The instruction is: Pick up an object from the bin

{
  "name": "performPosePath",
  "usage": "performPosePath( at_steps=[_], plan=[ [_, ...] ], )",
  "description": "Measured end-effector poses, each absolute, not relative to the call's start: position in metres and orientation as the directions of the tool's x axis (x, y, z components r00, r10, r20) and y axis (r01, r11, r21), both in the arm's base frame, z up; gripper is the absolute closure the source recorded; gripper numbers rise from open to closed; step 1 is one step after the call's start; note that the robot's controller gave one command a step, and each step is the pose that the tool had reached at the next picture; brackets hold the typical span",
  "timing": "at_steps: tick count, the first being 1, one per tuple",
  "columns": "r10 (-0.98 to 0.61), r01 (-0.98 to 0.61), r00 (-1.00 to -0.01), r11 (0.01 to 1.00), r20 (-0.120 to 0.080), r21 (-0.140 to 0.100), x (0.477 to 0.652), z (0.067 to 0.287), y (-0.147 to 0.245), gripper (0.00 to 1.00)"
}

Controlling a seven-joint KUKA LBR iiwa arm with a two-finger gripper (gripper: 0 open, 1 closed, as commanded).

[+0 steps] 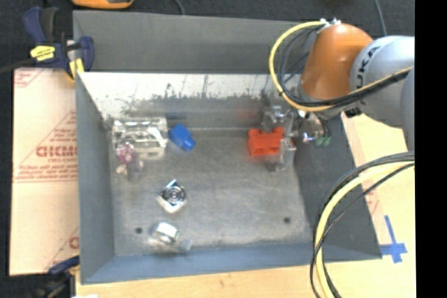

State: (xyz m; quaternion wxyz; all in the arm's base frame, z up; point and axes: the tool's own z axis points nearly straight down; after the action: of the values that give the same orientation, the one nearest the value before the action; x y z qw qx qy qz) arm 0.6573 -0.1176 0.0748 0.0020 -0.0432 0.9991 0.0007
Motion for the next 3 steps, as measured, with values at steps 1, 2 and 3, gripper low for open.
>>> performPosePath(
  at_steps=[1, 2, 3],
  plan=[
    [-0.085, -0.085, -0.996, 0.996, -0.021, -0.002, 0.662, 0.081, -0.118, 1.00],
    [-0.085, -0.085, -0.996, 0.996, -0.011, -0.002, 0.665, 0.120, -0.119, 1.00],
    [-0.083, -0.083, -0.997, 0.997, -0.011, -0.002, 0.667, 0.160, -0.121, 1.00]
  ],
)
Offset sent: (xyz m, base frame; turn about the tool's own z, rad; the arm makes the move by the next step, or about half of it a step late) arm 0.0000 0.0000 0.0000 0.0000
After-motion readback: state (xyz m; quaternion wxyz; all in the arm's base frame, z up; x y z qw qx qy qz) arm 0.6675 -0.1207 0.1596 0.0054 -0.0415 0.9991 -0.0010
